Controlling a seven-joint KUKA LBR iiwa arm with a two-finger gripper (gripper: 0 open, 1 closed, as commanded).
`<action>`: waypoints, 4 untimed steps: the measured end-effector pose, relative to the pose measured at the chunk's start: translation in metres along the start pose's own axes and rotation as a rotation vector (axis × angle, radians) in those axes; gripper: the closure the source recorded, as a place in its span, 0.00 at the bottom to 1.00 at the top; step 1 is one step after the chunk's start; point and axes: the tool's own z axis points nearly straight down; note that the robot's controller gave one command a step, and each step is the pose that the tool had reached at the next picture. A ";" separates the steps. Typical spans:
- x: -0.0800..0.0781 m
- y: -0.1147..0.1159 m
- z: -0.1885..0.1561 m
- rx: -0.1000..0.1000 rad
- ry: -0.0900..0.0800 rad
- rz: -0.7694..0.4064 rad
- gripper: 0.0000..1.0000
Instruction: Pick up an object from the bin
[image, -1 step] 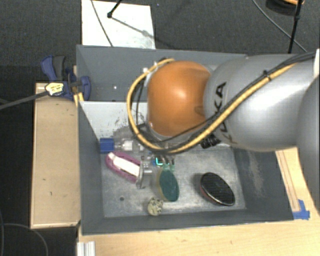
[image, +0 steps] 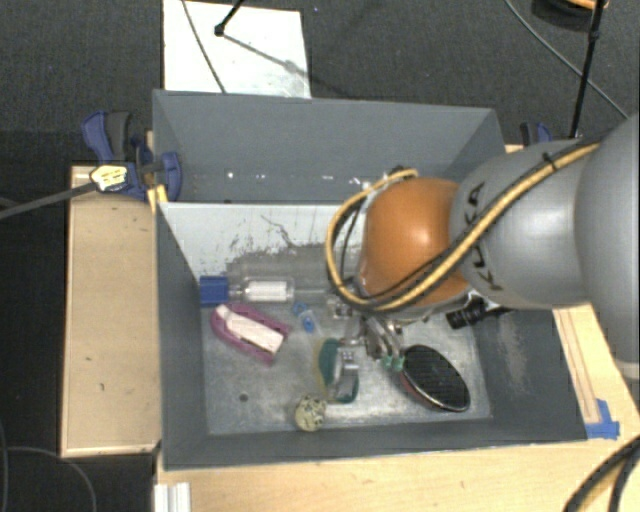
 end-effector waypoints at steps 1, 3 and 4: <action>0.016 -0.033 0.053 -0.013 -0.031 0.081 0.00; -0.005 -0.020 -0.053 -0.008 -0.016 0.083 1.00; 0.004 -0.008 -0.167 -0.009 -0.016 0.085 1.00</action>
Offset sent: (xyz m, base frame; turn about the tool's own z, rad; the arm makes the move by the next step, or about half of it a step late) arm -0.0247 -0.0329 -0.0577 0.0736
